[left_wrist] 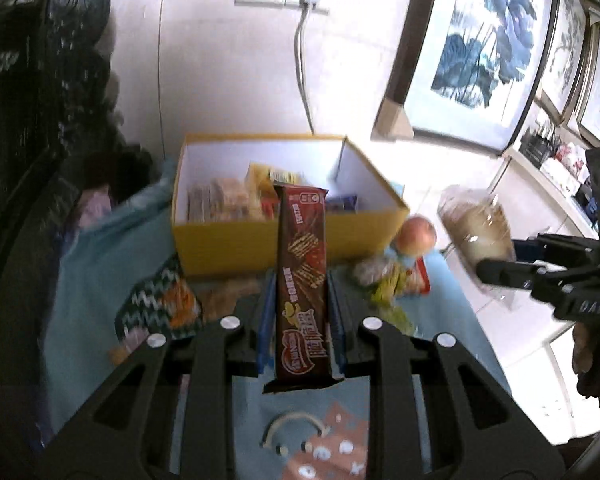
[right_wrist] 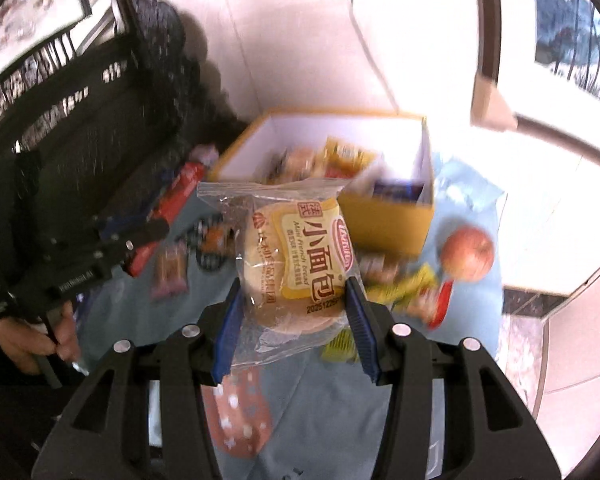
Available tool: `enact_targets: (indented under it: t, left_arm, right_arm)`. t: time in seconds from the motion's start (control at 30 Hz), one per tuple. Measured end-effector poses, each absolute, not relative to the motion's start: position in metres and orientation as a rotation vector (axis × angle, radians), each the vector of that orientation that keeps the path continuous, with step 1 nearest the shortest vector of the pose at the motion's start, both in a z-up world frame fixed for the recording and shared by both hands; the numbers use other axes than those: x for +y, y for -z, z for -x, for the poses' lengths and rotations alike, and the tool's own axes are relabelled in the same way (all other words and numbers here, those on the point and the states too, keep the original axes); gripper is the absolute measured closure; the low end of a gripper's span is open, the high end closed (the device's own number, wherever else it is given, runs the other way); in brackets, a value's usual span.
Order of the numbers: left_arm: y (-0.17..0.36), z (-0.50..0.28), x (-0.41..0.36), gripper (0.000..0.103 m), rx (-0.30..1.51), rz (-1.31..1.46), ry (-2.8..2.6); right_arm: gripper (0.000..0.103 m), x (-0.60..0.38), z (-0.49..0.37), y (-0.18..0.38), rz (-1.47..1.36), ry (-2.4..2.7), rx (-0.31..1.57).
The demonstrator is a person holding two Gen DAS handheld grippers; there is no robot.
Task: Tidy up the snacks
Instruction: 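Carry the chocolate bar with the left gripper while the right carries the bread roll bag to the box, then release the chocolate bar and bread roll bag into the yellow box with both grippers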
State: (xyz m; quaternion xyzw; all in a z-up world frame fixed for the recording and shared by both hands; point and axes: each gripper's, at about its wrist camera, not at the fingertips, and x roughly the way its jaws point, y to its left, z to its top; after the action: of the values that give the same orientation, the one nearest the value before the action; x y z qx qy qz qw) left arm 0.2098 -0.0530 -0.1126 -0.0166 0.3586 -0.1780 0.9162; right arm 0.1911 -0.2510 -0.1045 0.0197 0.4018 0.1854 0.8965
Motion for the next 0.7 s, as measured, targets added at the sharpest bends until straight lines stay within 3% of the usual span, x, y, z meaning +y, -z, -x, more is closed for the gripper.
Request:
enact_targets:
  t: [0.57,0.6,0.63,0.67,0.7]
  left_arm:
    - [0.04,-0.323,-0.066,0.078,0.636,0.073,0.301]
    - [0.039,-0.337,-0.069,0.07,0.635,0.059,0.273]
    - [0.042,-0.35,-0.07,0.022,0.653,0.057,0.265]
    - [0.046,-0.358,-0.07,0.004,0.677,0.06,0.247]
    - [0.052,-0.368,-0.067,0.002,0.698,0.065,0.205]
  right_arm:
    - [0.052,-0.262,-0.301,0.021,-0.005,-0.321,0.685]
    - [0.052,-0.263,-0.313,0.021,-0.014,-0.323,0.68]
    - [0.045,-0.263,-0.325,0.022,-0.022,-0.327,0.69]
    - [0.037,-0.263,-0.337,0.026,-0.012,-0.297,0.711]
    - [0.037,-0.263,-0.341,0.028,0.0,-0.273,0.715]
